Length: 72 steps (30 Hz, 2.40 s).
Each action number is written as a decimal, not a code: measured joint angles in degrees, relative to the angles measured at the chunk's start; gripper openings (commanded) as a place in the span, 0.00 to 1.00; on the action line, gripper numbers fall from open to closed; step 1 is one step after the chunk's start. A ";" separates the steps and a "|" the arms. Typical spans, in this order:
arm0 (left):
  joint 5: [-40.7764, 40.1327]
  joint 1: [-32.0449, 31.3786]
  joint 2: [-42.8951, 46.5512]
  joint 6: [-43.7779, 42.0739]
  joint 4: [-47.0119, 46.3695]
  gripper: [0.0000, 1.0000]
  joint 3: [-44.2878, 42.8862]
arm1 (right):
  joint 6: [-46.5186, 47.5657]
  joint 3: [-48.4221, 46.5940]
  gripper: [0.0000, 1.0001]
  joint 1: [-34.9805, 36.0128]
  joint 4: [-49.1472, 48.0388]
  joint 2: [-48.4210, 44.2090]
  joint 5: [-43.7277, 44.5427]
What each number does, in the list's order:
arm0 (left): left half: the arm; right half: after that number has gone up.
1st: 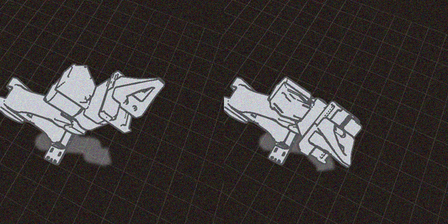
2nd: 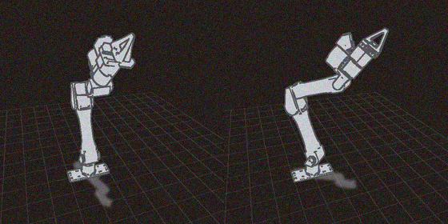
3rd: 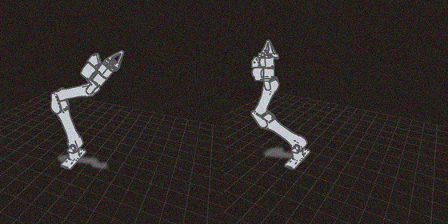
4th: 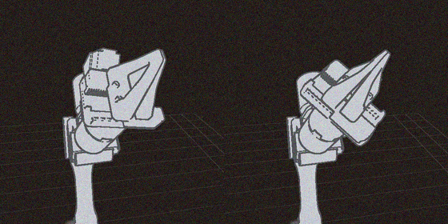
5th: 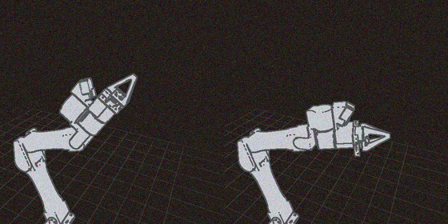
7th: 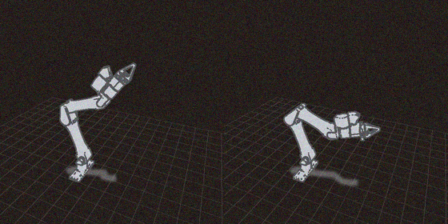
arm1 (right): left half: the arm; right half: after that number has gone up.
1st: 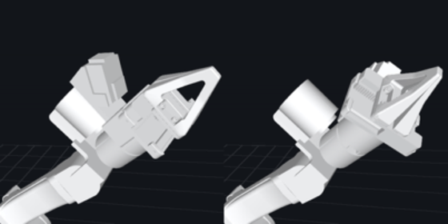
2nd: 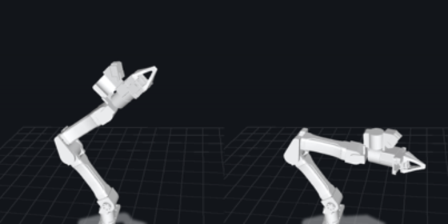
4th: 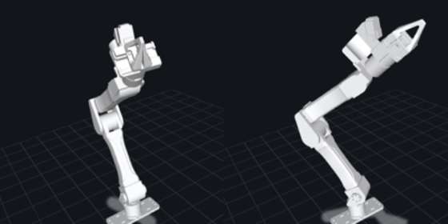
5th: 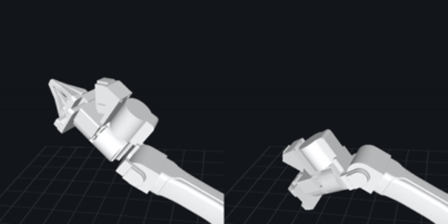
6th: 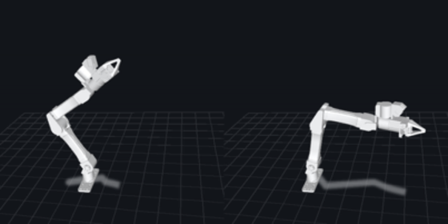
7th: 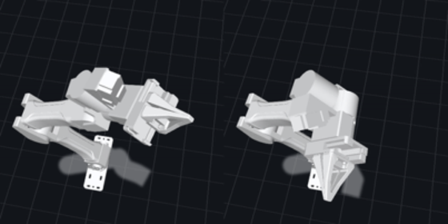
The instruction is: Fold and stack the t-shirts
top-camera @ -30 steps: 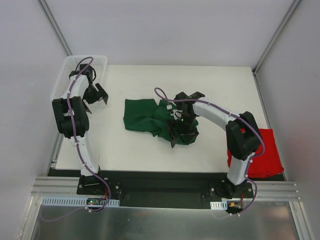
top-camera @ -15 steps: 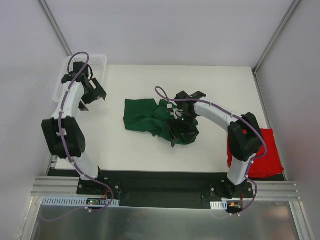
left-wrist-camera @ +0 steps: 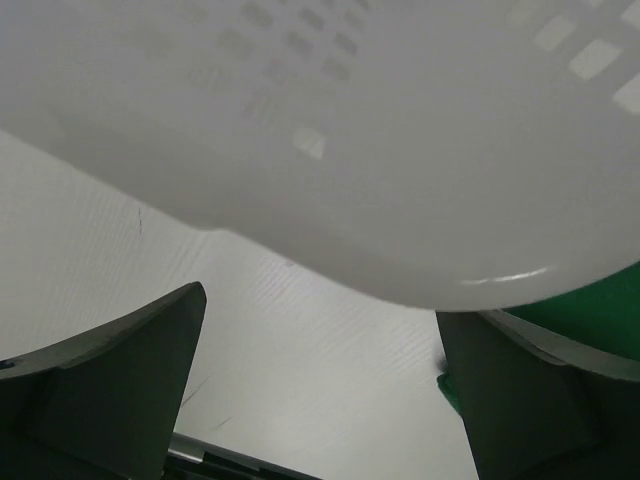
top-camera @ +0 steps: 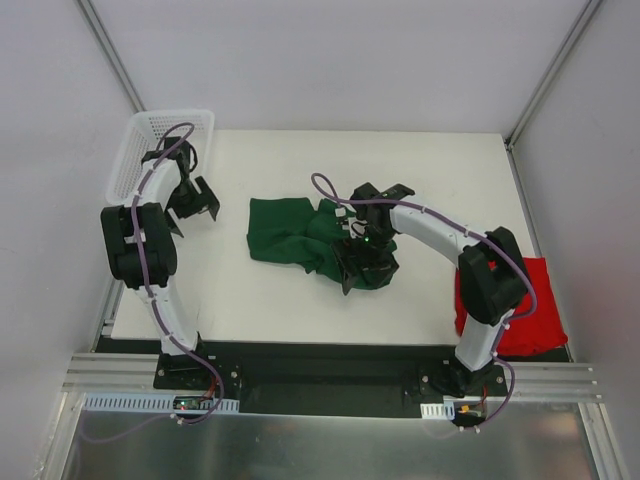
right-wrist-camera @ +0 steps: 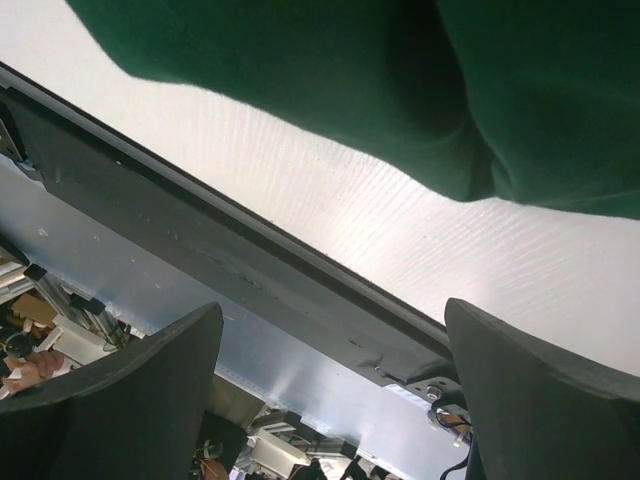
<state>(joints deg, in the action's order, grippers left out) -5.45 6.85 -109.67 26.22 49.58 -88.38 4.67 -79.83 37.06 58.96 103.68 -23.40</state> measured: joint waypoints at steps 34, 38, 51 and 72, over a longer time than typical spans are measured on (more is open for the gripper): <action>20.55 -8.59 32.96 -0.46 -8.33 0.99 19.58 | -0.39 -5.57 0.96 -4.79 -2.58 -5.64 16.96; 23.54 -14.49 33.33 -0.26 -9.27 0.99 25.88 | -0.02 -15.17 0.96 -7.89 -3.41 -1.60 20.90; 16.83 -16.48 39.52 0.81 -7.48 0.99 26.56 | -0.68 -15.96 0.96 -7.78 -3.58 11.85 19.61; -5.57 -5.20 -17.18 -18.25 3.69 0.99 -34.42 | -2.29 -5.97 0.96 -7.19 -0.50 -10.19 11.76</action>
<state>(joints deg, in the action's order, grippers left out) -11.03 1.65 -126.85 7.97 53.28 -122.80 2.37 -85.80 29.87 58.46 93.49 -11.64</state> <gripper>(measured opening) 0.993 0.961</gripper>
